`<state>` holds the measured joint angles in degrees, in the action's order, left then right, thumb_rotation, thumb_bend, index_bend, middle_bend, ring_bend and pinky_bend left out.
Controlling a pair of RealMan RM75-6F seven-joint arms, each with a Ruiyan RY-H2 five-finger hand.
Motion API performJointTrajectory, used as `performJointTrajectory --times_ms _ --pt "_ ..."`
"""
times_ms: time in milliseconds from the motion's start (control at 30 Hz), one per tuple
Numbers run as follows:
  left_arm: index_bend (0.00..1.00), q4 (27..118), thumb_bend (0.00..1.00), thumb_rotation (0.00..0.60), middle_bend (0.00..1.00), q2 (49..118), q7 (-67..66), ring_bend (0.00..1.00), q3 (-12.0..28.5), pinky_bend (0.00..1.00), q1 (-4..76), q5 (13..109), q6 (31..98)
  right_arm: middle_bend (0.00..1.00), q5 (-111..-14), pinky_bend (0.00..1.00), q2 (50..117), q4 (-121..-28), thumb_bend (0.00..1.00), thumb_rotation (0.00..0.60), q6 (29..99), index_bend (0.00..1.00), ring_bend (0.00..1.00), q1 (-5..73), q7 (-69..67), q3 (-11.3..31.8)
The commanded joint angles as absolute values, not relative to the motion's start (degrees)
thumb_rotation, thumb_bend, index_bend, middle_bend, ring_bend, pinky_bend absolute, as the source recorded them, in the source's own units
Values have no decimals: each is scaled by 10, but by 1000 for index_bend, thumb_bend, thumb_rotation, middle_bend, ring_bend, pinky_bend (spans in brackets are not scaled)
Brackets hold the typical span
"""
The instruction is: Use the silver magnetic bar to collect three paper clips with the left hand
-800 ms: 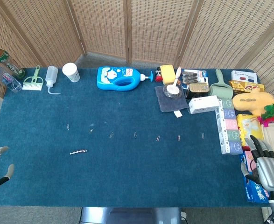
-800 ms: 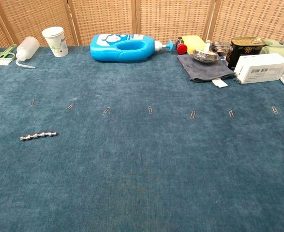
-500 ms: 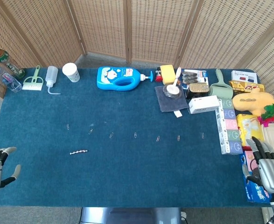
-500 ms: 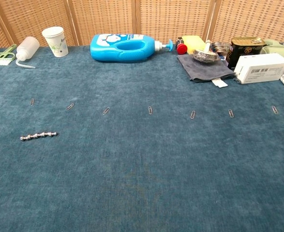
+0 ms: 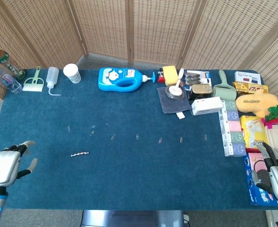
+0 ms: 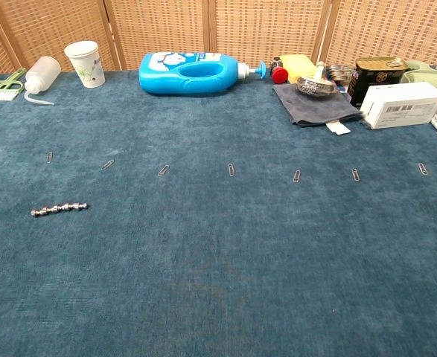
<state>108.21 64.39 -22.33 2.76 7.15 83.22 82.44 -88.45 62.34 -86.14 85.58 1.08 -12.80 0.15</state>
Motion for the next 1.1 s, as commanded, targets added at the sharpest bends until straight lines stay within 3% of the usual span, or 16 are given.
performJointTrajectory --times_ms 33,133,267,400,500,1100 --pt "362 1087 237 486 886 656 -259 885 47 929 116 798 764 0 -884 0 625 -857 506 529 857 0 0 9 -133 1" --pt "401 1083 225 482 994 671 -290 989 59 997 146 771 725 0 -884 0 624 -854 506 530 855 0 0 9 -137 1" --pt "423 1065 227 504 1000 704 -344 1000 67 1000 175 740 702 0 -880 0 623 -854 506 530 854 0 0 10 -140 4" --pt "454 1045 232 580 1000 745 -383 1000 68 1000 197 709 684 0 -878 0 626 -851 506 530 847 0 0 12 -141 4" --pt "480 1033 236 600 1000 766 -394 1000 68 1000 207 696 678 0 -876 0 626 -849 506 530 844 0 0 13 -141 5" --pt "453 947 320 600 1000 866 -410 1000 69 1000 266 598 631 0 -852 0 627 -840 506 530 825 0 0 13 -143 10"
